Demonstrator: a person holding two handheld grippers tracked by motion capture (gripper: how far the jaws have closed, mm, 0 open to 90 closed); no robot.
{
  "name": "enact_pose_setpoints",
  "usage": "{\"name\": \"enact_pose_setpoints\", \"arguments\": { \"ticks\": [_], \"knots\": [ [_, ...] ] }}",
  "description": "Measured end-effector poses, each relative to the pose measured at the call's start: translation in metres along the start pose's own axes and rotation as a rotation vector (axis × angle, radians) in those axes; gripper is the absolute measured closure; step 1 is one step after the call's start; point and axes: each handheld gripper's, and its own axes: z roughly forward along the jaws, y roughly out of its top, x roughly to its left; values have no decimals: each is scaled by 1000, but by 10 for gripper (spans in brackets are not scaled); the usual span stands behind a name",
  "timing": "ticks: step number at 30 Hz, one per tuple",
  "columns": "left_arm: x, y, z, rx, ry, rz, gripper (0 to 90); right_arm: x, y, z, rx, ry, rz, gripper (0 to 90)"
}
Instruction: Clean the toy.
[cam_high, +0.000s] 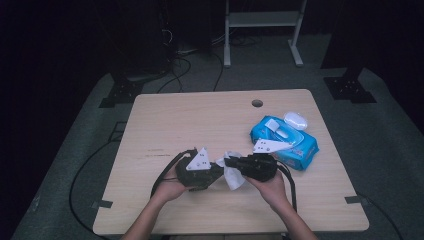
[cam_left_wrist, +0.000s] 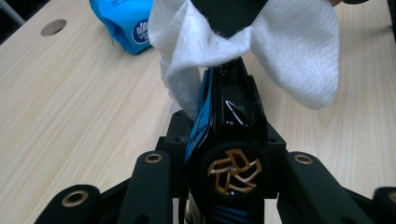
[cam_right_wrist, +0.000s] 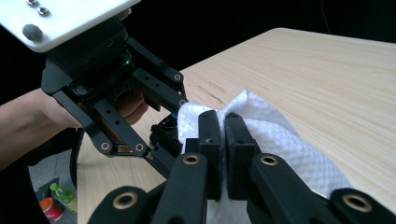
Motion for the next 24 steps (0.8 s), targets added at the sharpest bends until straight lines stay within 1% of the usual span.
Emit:
{"name": "enact_pose_setpoints", "arguments": {
  "ticks": [2, 6, 7, 8, 12, 13, 15, 16, 19, 21, 22, 23, 24],
  "knots": [
    [0, 0, -1, -5, 2, -3, 658, -2, -2, 1, 6, -4, 10, 867],
    [1, -1, -2, -5, 1, -4, 659, -13, -18, 7, 50, -24, 56, 867],
    [0, -1, -2, -4, 2, -2, 659, -15, -20, 8, 49, -23, 67, 867],
    [1, -1, -2, -7, 2, -4, 660, -15, -20, 8, 43, -19, 76, 867],
    [2, -1, -3, -12, 5, -7, 660, -11, -10, 3, -17, 19, 69, 867],
    [2, -1, -3, -15, 5, -11, 660, -11, -10, 3, -19, 24, 71, 867],
    [2, -1, -4, -13, 3, -9, 661, -13, -14, 5, -3, 21, 75, 867],
    [2, -1, -3, -11, 4, -6, 661, -15, -17, 7, 5, 15, 85, 866],
    [2, -1, -3, -15, 3, -9, 661, -21, -25, 10, 48, 3, 98, 867],
    [2, -1, -3, -20, 0, -13, 661, -18, -22, 8, 34, -1, 92, 866],
    [2, -2, -3, -27, 0, -21, 661, -17, -20, 7, 22, 4, 87, 867],
    [2, -2, -3, -27, 0, -21, 662, -15, -17, 5, -1, 22, 90, 867],
    [2, -1, -3, -27, 0, -20, 662, -14, -14, 4, -8, 27, 88, 866]
  ]
}}
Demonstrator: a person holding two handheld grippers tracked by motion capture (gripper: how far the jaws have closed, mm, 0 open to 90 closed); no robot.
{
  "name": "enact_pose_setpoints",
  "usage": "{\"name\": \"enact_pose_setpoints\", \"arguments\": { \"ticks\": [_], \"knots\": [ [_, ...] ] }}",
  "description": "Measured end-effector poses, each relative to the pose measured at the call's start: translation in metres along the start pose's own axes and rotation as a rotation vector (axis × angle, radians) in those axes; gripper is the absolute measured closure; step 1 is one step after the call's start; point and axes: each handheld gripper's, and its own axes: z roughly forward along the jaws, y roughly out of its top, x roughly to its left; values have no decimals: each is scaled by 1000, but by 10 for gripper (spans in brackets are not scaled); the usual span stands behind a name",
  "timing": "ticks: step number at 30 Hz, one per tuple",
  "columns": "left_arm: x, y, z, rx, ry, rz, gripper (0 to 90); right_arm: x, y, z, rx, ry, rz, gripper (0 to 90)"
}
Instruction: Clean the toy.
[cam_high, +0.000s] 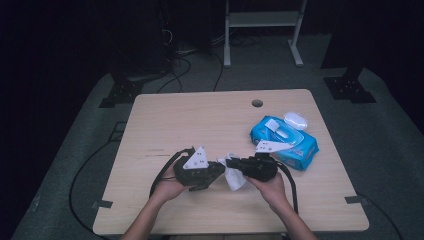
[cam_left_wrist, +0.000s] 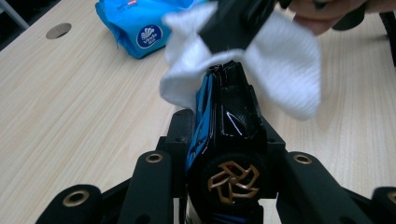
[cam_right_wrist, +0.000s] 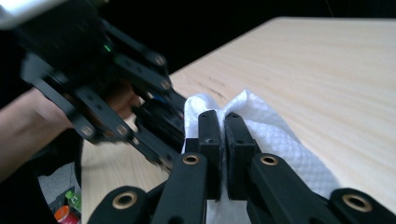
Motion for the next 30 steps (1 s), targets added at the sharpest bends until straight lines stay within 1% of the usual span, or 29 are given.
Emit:
{"name": "enact_pose_setpoints", "arguments": {
  "ticks": [1, 3, 8, 10, 11, 13, 15, 16, 18, 19, 20, 21, 23, 24, 26, 28, 29, 30],
  "knots": [
    [0, 0, 0, 4, 0, 5, 662, 1, 2, -1, -9, 3, -12, 867],
    [0, 0, 0, 3, 0, 5, 661, 1, 2, 0, -5, 2, -11, 866],
    [-1, 0, 0, 5, 1, 9, 661, -8, -9, 5, 54, -31, 1, 866],
    [0, 0, 0, 0, -3, 6, 662, -6, -8, 6, 48, -28, -2, 866],
    [0, 0, 0, -3, -3, 0, 662, -3, -5, 4, 33, -29, -15, 866],
    [0, 0, 0, -5, -4, 0, 662, 1, 2, 1, 2, -4, -20, 866],
    [0, 1, 0, 2, -4, 10, 662, 4, 6, -2, -20, 13, -25, 866],
    [-1, 1, 1, -1, -2, 7, 662, 4, 7, -1, -21, 22, -23, 866],
    [-1, 1, 1, 0, -3, 9, 662, 2, 4, 1, -2, 17, -26, 866],
    [-1, 1, 1, 5, -4, 12, 662, 1, 1, 3, 6, 13, -21, 866],
    [-2, 1, 2, 11, -1, 13, 662, -2, -2, 3, 7, 15, -7, 866],
    [-3, 0, 2, 10, -2, 15, 663, -3, -4, 4, 18, 9, -3, 866],
    [-3, 0, 3, 7, -7, 13, 663, -2, -4, 3, 31, -9, -17, 866],
    [-2, 1, 2, 7, -7, 15, 663, -1, -3, 3, 26, -7, -19, 866],
    [-2, 1, 3, 3, -9, 12, 663, 6, 3, 1, 3, 6, -41, 866],
    [-2, 1, 3, 2, -9, 11, 663, 9, 7, -1, -12, 16, -52, 866],
    [-2, 1, 3, 0, -8, 9, 663, 11, 8, 0, -14, 17, -58, 866],
    [-3, 1, 3, 1, -8, 10, 664, 10, 7, 0, -6, 13, -60, 866]
  ]
}}
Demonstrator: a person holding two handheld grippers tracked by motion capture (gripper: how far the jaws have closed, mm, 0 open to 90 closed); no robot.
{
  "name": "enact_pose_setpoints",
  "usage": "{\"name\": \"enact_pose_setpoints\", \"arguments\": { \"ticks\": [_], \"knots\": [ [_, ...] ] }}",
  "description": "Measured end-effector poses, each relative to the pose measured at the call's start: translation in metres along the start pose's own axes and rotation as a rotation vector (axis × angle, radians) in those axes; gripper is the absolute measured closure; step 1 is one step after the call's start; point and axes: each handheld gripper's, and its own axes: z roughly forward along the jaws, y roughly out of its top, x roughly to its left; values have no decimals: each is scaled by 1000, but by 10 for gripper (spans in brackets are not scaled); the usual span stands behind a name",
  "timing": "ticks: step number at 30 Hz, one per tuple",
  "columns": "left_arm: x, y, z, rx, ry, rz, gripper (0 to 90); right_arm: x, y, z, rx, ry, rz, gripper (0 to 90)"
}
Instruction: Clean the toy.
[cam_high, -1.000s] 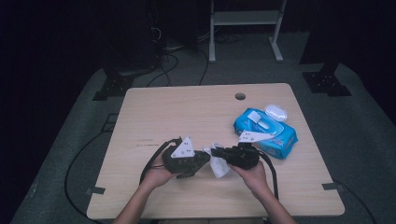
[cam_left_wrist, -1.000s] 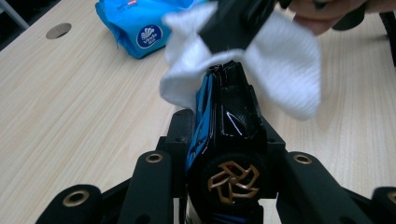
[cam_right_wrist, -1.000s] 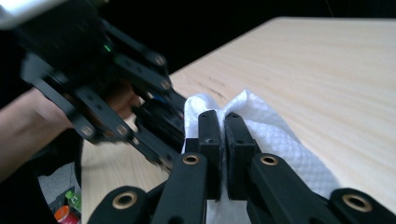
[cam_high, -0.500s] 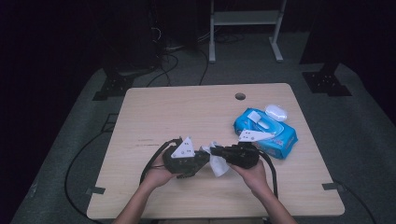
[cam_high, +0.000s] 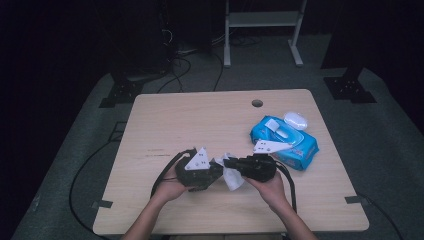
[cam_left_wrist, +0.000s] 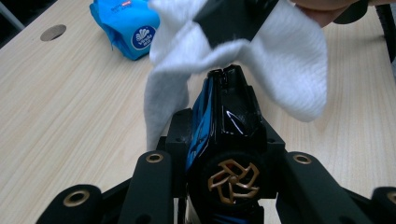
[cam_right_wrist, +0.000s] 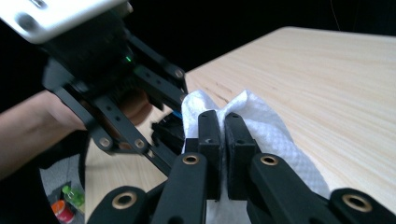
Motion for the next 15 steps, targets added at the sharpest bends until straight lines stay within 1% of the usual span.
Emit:
{"name": "enact_pose_setpoints", "arguments": {
  "ticks": [3, 4, 5, 8, 9, 10, 12, 14, 15],
  "knots": [
    [0, 0, 0, 3, 0, 4, 664, -6, -6, 2, 33, -27, 11, 866],
    [0, 0, 0, 8, 0, 10, 663, -6, -8, 2, 38, -33, 14, 866],
    [0, 1, 0, 9, -1, 12, 663, -5, -8, 2, 38, -37, 6, 866],
    [-2, 1, 2, 6, -1, 11, 664, 3, 0, 1, 12, -22, -13, 866],
    [-2, 1, 2, 8, -2, 16, 664, 6, 3, 1, -5, 0, -18, 866],
    [-3, 2, 3, 12, -2, 20, 664, 10, 6, 1, -13, 9, -23, 866],
    [-4, 3, 4, 16, -1, 22, 664, 22, 13, 5, -7, 24, -80, 865],
    [-3, 3, 4, 15, 1, 24, 664, 26, 14, 7, 9, 9, -108, 865],
    [-3, 2, 3, 13, 2, 25, 664, 25, 13, 7, 17, -1, -113, 865]
  ]
}}
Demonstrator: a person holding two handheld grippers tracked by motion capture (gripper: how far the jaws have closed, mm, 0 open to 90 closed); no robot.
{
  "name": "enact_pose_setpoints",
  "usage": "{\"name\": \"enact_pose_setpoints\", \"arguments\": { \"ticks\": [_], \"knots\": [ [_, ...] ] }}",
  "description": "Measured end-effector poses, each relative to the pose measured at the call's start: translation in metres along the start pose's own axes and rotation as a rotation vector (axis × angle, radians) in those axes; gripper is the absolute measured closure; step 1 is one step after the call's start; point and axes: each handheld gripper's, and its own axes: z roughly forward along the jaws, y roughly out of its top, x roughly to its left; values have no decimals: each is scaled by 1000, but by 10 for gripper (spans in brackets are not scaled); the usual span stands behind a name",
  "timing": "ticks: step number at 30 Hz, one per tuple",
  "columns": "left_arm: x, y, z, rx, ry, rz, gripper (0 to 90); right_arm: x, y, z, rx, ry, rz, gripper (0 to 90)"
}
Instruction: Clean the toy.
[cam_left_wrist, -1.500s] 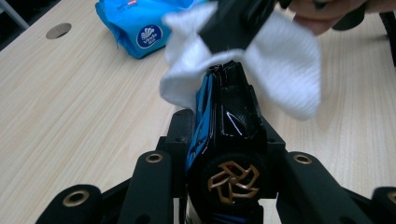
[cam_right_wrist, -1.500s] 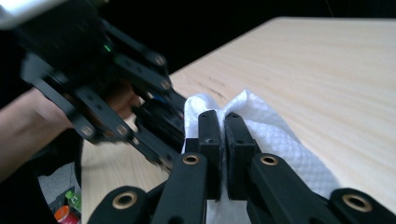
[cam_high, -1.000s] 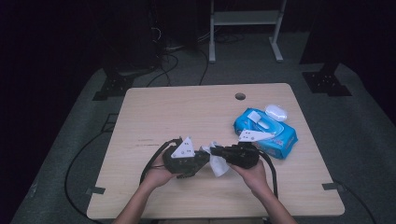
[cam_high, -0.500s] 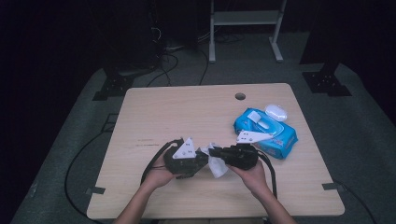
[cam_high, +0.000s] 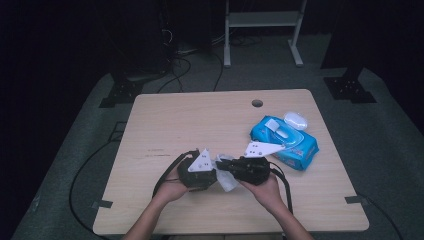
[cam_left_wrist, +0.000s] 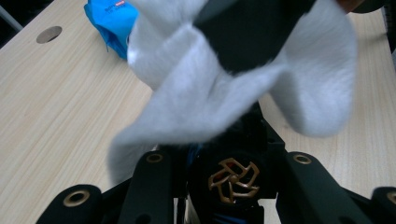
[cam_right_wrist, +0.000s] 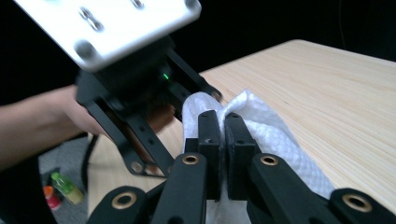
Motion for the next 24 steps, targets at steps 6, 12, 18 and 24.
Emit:
{"name": "enact_pose_setpoints", "arguments": {
  "ticks": [6, 12, 18, 24],
  "knots": [
    [1, -1, -1, -3, -2, -9, 664, -17, -15, -7, 29, -63, 53, 865],
    [2, 0, -1, -8, -3, -12, 664, -32, -34, -12, 40, -70, 141, 865],
    [1, 2, -1, -7, -9, -2, 664, -40, -50, -5, 48, -31, 237, 865],
    [2, 4, -4, -47, -16, -17, 667, -41, -46, -11, -7, 4, 270, 866]
  ]
}}
